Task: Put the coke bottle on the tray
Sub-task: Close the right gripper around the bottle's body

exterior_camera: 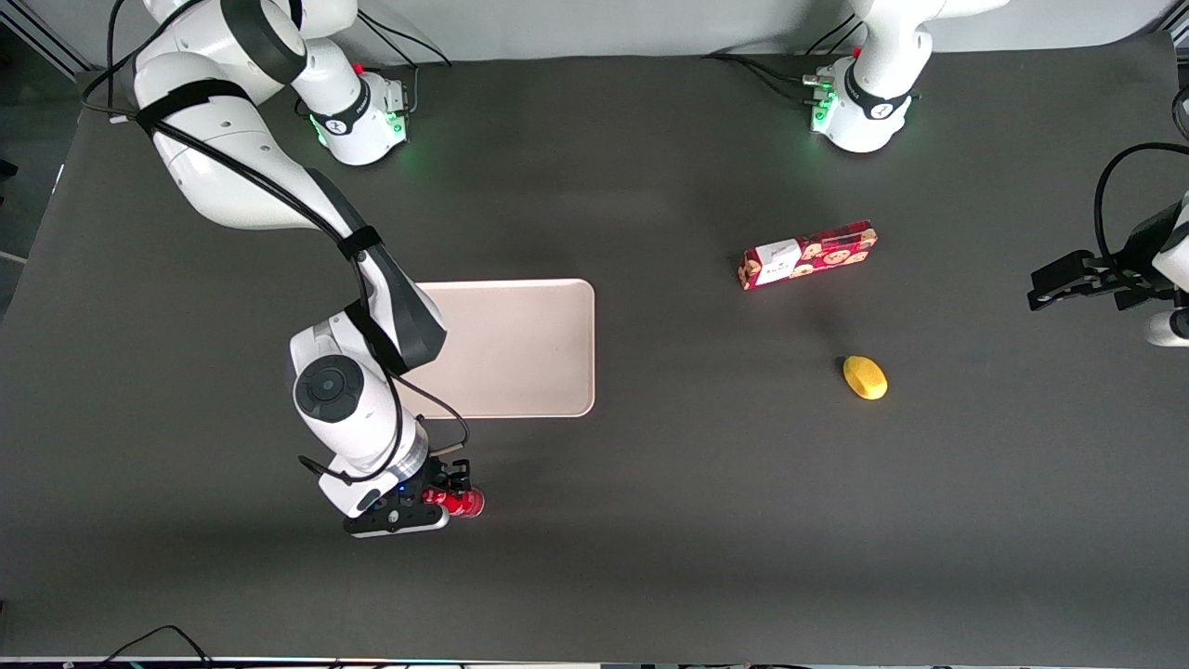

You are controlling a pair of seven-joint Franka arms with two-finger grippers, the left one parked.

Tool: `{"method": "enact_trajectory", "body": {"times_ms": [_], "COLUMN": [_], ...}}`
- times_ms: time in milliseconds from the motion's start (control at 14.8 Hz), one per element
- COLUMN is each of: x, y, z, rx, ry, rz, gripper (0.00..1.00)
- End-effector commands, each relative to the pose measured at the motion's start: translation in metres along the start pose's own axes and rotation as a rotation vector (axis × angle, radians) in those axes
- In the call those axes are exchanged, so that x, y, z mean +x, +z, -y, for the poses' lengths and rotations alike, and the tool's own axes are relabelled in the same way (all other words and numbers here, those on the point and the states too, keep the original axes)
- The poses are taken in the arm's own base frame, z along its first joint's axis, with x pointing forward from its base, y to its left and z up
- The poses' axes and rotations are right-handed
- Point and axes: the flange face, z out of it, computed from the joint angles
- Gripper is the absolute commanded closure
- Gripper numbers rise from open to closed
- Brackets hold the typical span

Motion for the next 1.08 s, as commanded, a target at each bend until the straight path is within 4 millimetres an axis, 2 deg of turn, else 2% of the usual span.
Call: {"method": "enact_trajectory", "body": {"times_ms": [0, 337, 606, 876, 1010], "x": [0.005, 0.006, 0.012, 0.008, 0.007], "y": [-0.002, -0.003, -0.031, -0.085, -0.125], "z": [0.002, -0.001, -0.011, -0.026, -0.040], "rx": [-0.007, -0.004, -0.043, -0.109, -0.113], "ry": [0.000, 0.008, 0.036, 0.044, 0.069], "rz": [-0.018, -0.010, 0.065, 0.143, 0.172], "gripper": [1.00, 1.00, 1.00, 1.00, 1.00]}}
